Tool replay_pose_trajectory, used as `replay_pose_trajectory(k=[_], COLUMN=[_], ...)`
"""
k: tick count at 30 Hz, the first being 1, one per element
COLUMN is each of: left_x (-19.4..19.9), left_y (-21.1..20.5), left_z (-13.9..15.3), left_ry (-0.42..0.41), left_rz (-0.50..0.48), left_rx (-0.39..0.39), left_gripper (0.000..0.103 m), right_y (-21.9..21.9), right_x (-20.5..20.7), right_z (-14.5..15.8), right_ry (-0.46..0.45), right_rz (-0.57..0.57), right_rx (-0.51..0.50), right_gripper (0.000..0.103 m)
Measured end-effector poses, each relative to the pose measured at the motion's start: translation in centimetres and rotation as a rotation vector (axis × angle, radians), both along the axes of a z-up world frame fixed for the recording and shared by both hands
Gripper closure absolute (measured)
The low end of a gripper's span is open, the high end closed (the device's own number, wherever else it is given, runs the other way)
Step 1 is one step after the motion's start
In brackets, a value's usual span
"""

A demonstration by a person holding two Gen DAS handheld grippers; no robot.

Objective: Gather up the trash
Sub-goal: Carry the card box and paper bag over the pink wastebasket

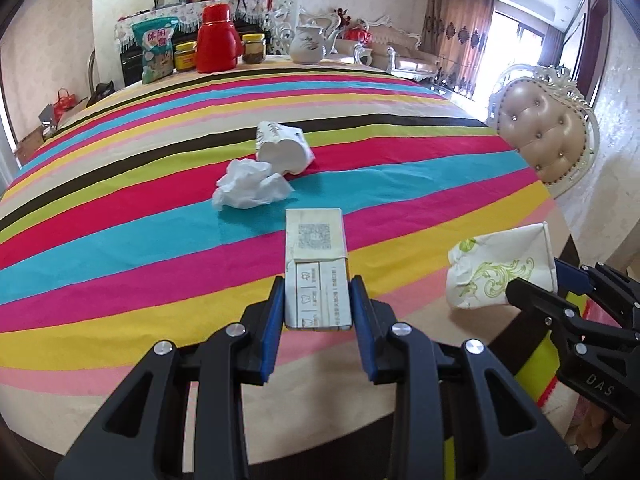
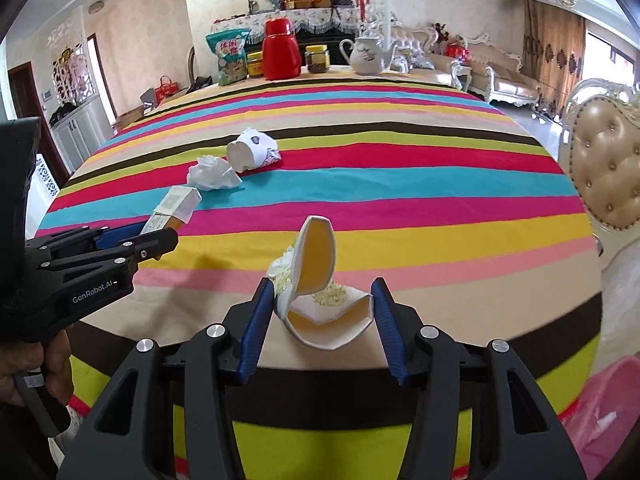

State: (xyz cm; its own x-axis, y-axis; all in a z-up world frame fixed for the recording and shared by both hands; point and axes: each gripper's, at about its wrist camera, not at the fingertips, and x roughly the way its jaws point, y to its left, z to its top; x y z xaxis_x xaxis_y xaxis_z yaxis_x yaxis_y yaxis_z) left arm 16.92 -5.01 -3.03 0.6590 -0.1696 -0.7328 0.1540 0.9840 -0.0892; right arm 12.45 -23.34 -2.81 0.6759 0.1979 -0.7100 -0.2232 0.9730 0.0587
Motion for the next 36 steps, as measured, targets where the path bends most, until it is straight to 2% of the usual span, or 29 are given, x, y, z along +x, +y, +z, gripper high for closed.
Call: replay_pose_trajectory(k=[24,36], left_x=[-2.2,-2.8], left_y=[-2.9,-7.2], left_z=[1.6,2.8], left_ry=[-0.039,-0.066], left_rz=[-0.075,-0.178], left_rx=[-0.016,-0.025], left_gripper=[0.071,0.071], right_y=[-4.1,-8.1], right_x=[-4.4,-6.6], right_z=[2.1,3.5], right_ry=[-0.048,-0.079], right_rz=[-0.076,-0.174], right_rx=[0.016,0.006], right_gripper=[0.056,0.056])
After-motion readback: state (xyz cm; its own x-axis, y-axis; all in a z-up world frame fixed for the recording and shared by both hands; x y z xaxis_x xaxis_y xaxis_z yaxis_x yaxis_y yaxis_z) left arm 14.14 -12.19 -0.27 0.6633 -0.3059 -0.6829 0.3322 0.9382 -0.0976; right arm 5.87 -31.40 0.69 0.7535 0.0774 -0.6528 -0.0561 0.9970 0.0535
